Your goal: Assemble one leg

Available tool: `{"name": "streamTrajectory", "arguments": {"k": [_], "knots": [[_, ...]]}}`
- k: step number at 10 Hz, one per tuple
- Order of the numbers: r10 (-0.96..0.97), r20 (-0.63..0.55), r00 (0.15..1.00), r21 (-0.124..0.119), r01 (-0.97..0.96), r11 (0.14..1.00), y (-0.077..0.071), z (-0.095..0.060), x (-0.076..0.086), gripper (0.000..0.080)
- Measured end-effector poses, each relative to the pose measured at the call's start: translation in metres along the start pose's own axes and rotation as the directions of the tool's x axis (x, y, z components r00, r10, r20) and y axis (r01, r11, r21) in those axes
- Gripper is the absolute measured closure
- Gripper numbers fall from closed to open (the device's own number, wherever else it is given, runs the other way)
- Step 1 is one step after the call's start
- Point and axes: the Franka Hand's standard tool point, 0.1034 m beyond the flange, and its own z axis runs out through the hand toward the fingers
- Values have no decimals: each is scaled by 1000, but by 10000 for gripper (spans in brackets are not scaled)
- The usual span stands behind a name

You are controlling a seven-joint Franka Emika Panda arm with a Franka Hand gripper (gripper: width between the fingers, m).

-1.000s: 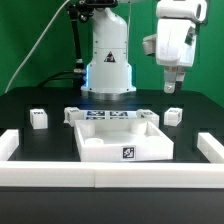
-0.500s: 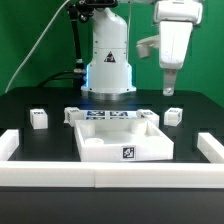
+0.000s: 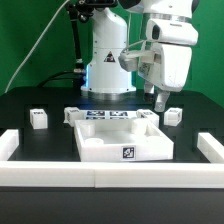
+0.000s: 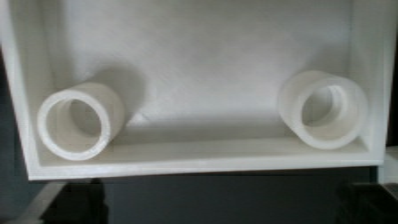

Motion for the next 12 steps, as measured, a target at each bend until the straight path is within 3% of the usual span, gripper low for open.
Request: {"name": "streamTrajectory", "arguments": {"k": [3,8,12], "knots": [[-45,-4,999,-2,45,999,-2,2,-5,150],[-153,-40,987,6,153,988,-40,31,-54,150],[-131,-67,989,57,135,989,-59,60,-50,150]]}}
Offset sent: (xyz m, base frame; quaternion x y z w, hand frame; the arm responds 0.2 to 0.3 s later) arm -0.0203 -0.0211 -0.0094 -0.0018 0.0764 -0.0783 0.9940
